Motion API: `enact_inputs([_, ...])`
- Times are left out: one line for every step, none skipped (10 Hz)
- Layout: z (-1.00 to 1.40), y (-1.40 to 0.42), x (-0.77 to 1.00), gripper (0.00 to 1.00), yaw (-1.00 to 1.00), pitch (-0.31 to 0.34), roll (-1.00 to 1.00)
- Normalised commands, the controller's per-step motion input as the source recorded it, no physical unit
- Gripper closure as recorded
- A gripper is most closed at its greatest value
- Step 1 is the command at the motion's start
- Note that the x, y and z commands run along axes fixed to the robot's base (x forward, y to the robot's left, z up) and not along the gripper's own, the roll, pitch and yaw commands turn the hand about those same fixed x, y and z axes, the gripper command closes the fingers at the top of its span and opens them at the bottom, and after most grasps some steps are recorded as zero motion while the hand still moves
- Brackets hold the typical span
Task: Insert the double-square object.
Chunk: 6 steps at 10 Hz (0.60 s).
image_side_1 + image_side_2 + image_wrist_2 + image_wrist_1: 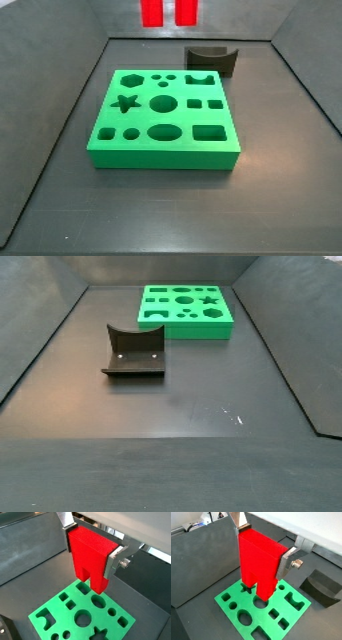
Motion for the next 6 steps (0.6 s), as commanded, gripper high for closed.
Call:
enact_inputs([-0.99, 0.00, 0.64, 1.00, 0.00, 0.000, 0.12])
enact_inputs([-1.00, 0.00, 0.68, 1.00, 0.00, 0.000, 0.07])
enact_inputs([-0.94, 0.00, 0.57, 1.00, 0.00, 0.034, 0.09])
enact_inputs([-0.87, 0.00, 0.44, 1.00, 0.00, 0.010, 0.13])
enact_inputs([-0.79, 0.02, 0.34, 1.00, 0.00, 0.000, 0.13])
enact_inputs([-0.65, 0.06, 0.19, 1.00, 0.00, 0.000, 0.10])
